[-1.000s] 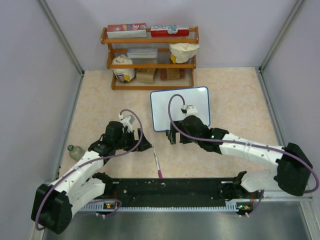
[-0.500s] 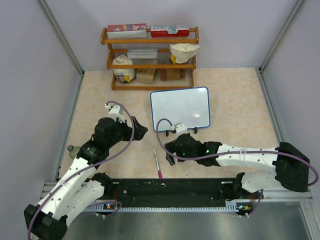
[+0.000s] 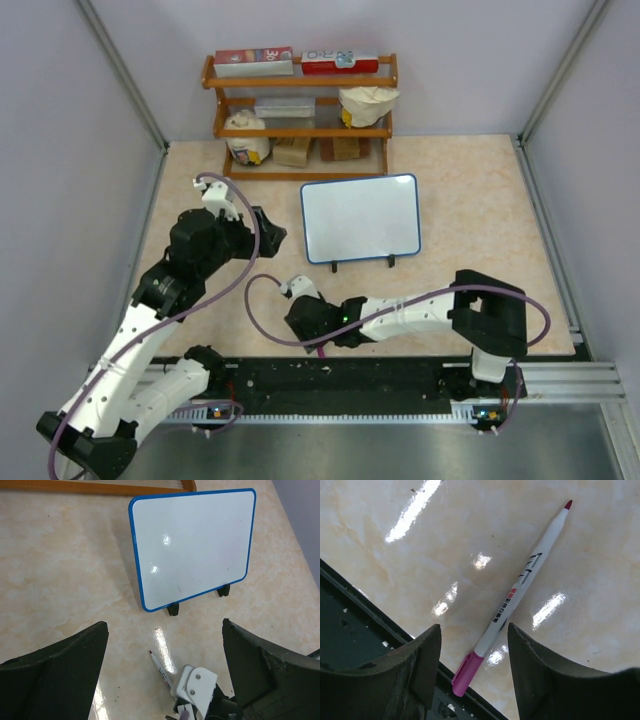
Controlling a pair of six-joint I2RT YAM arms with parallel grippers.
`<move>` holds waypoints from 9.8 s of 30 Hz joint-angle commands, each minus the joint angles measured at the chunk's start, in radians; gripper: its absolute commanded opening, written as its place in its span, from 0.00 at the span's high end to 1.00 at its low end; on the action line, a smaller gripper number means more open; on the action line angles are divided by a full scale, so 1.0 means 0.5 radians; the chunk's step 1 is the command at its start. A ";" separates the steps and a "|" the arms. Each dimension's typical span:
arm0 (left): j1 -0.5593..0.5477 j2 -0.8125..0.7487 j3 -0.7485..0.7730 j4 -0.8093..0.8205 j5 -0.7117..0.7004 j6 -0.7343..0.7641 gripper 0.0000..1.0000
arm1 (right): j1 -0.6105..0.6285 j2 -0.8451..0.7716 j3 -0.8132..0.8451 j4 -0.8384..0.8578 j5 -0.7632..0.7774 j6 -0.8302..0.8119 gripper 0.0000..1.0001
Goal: Write a sentence on the whiteboard
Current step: Pick up the whiteboard marker from the corner of the board, then pass from the right arm to the left, then pass from the left arm to the right, then pass from the right arm to the left, then pass from the left arm to the right
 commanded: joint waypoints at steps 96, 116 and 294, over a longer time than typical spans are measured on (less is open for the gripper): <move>-1.681 0.789 -0.173 0.555 -0.587 2.723 0.72 | -1.490 -1.443 -0.743 0.164 -2.214 -0.050 1.00; -1.724 0.629 -0.213 0.429 -0.391 2.600 1.00 | -1.628 -1.765 -0.513 0.204 -1.601 0.094 0.25; -0.638 0.277 -0.145 1.084 1.285 0.339 0.01 | -1.297 -2.296 -0.856 0.585 -1.429 0.005 1.00</move>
